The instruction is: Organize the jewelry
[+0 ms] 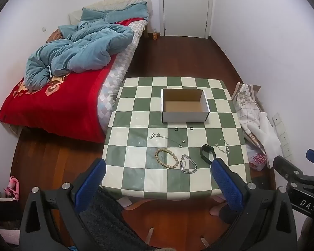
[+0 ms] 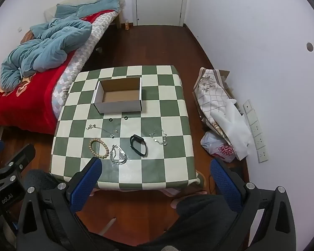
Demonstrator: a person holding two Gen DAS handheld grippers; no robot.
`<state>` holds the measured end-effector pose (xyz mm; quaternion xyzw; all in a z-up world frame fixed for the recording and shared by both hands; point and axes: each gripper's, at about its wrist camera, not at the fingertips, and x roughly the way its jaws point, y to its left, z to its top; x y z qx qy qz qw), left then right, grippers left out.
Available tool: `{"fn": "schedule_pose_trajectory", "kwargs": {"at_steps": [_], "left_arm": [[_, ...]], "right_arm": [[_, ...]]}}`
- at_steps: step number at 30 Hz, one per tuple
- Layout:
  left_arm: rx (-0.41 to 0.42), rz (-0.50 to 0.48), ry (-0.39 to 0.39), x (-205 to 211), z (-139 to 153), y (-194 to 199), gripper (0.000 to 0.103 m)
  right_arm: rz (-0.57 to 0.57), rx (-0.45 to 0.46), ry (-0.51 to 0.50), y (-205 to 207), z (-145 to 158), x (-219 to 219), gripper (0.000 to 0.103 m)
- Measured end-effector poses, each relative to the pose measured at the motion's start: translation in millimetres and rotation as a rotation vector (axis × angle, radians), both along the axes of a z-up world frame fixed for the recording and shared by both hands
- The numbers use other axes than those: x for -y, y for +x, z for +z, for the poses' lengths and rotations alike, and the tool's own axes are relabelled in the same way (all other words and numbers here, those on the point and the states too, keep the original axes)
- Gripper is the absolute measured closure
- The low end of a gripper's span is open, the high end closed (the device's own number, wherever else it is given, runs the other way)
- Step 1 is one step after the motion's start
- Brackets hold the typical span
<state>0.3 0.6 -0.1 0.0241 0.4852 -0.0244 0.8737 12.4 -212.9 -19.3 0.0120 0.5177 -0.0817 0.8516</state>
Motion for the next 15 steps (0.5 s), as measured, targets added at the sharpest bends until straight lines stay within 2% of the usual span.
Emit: {"fn": "schedule_pose_trajectory", "kwargs": {"at_steps": [15], "left_arm": [[-0.007,0.000,-0.007,4.4,-3.2,-3.5,0.001]], "right_arm": [[0.012,-0.007,-0.008,-1.6,-1.3,-3.5,0.000]]}}
